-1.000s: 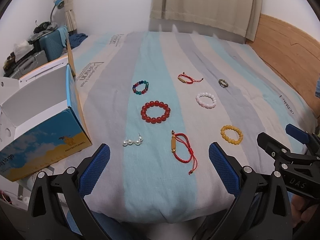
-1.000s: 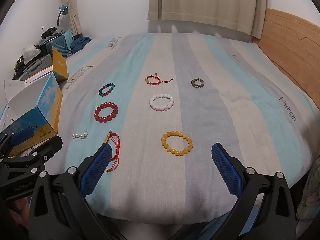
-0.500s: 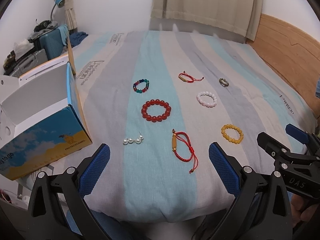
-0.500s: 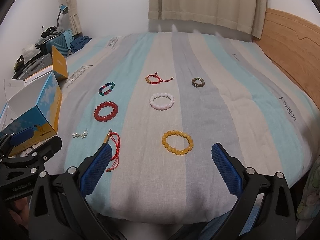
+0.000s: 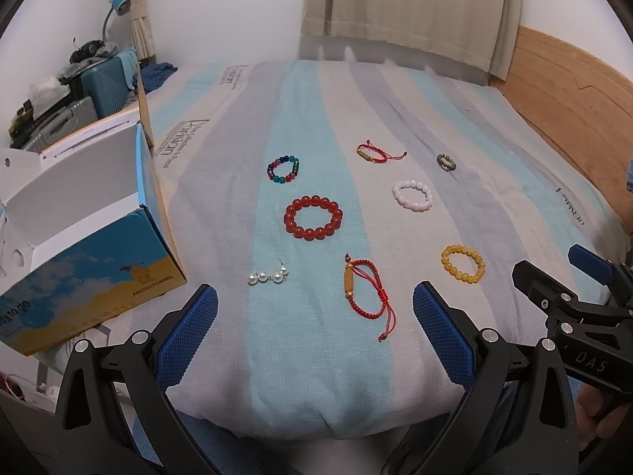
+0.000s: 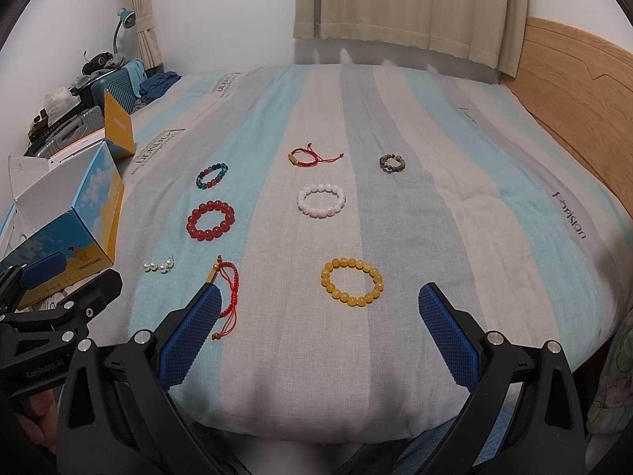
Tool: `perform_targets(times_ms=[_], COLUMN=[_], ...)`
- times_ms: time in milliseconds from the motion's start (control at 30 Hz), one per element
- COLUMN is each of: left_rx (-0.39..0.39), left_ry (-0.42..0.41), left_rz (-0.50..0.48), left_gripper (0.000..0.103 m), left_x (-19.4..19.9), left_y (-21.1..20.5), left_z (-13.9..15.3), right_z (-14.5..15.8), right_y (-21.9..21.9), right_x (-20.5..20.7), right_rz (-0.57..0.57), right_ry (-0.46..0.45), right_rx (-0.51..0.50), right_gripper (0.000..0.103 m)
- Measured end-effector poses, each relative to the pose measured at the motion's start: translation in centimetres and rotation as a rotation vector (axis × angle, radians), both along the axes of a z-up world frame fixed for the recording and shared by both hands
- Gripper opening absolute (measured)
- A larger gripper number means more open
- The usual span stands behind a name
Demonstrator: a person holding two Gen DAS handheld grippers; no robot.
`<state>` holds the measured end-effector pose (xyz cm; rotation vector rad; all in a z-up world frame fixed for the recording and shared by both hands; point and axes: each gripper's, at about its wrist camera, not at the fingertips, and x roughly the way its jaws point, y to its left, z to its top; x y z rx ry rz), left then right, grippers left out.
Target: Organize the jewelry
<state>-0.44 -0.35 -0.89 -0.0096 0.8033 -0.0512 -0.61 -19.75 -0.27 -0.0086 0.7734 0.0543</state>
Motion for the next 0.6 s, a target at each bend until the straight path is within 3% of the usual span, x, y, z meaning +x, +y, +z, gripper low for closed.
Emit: perform_targets(times_ms=[600], left_rx=[0.0], left_ry=[-0.002], left_rz=[-0.002], left_gripper=[0.097], left_x=[0.02], left_y=[-0.12], left_z=[0.1], right_z=[0.22], right_y=[0.0], right_x=[-0.13], right_rz=[-0.002], right_ry=[-0.005], right_rx=[0.0], right_gripper=[0.096])
